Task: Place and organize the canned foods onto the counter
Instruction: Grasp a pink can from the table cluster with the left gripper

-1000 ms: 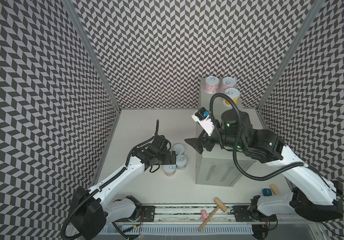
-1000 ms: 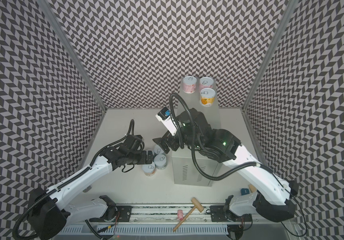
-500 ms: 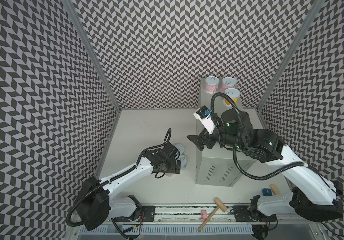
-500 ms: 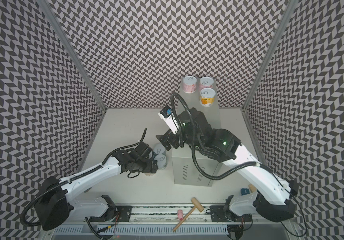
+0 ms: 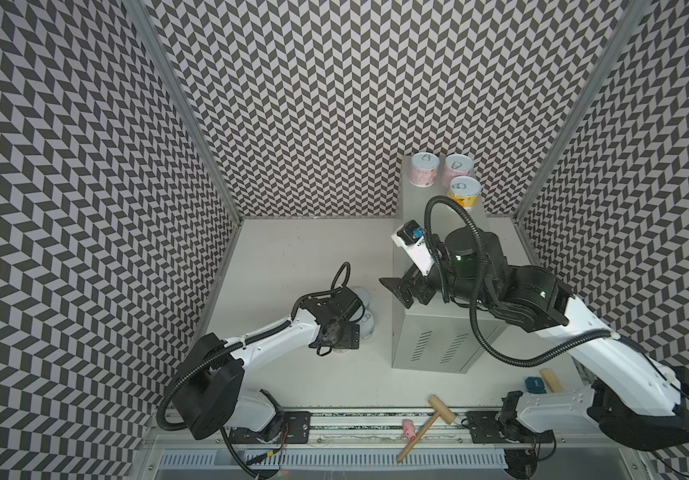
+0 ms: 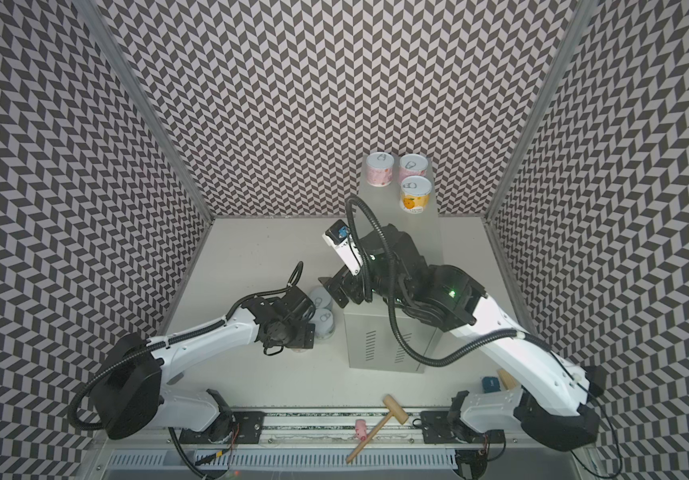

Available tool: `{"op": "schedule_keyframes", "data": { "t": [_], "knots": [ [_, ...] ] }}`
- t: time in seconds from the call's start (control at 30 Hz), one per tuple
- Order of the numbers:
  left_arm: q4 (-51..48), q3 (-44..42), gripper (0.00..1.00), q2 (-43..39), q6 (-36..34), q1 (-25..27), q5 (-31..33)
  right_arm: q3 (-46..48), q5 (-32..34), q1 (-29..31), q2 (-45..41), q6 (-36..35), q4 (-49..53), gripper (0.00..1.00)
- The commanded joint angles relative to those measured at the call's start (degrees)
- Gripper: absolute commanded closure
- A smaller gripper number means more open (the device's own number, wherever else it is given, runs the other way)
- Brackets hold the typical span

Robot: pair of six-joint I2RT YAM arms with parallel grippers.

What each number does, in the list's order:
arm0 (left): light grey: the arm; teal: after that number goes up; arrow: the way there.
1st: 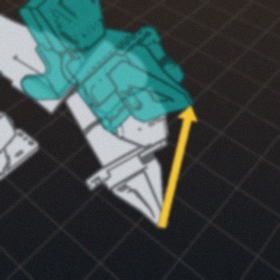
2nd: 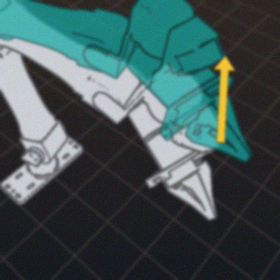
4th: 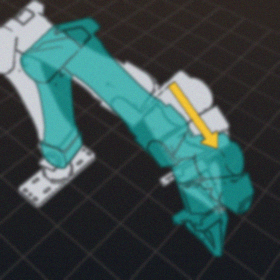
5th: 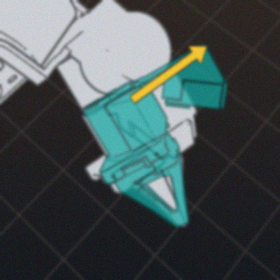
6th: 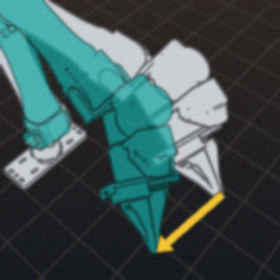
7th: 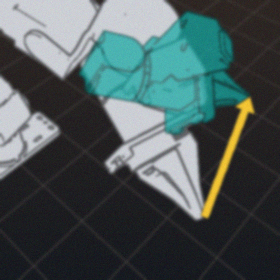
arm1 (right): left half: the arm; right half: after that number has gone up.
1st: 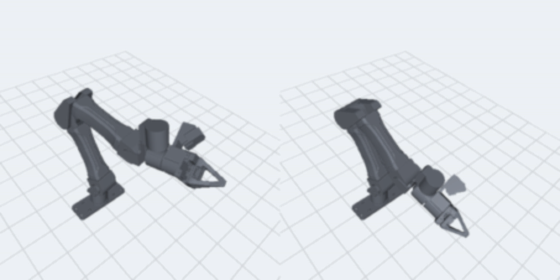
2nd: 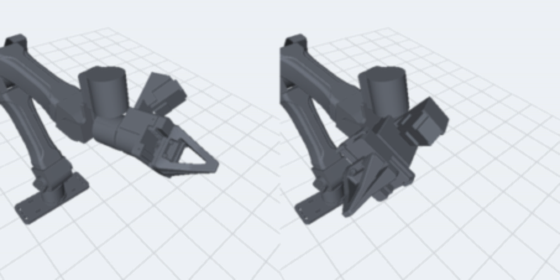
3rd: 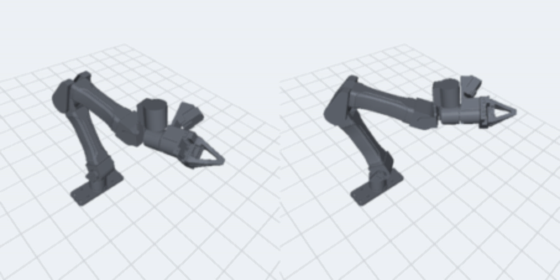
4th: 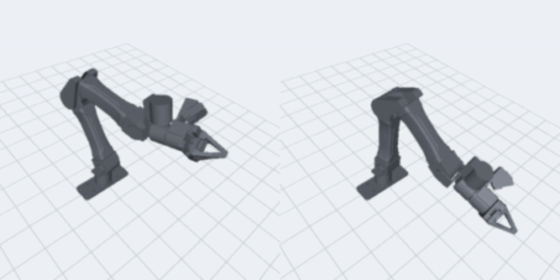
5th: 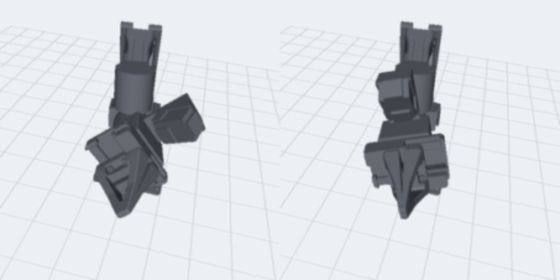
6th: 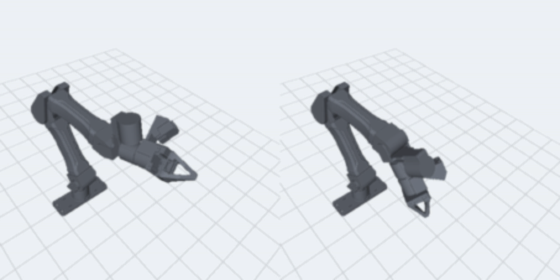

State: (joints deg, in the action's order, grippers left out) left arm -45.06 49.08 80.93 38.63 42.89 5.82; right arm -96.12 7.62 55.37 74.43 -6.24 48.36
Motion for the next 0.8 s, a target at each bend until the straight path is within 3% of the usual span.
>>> {"op": "schedule_keyframes", "data": {
  "t": [0.0,0.4,0.77],
  "knots": [
    [2.65,-1.46,0.1,-0.24,0.66,0.22,1.47,-0.47,-1.17,0.17,-0.32,-0.35,-1.61,0.01],
    [6.36,-2.21,0.12,0.47,-0.65,-0.18,5.91,1.69,-1.31,0.17,0.17,-0.53,-2.52,0.01],
    [5.78,-1.19,0.33,-2.05,-0.72,-1.44,7.21,4.22,0.63,0.05,0.46,-0.2,-4.79,0.01]
  ]
}}
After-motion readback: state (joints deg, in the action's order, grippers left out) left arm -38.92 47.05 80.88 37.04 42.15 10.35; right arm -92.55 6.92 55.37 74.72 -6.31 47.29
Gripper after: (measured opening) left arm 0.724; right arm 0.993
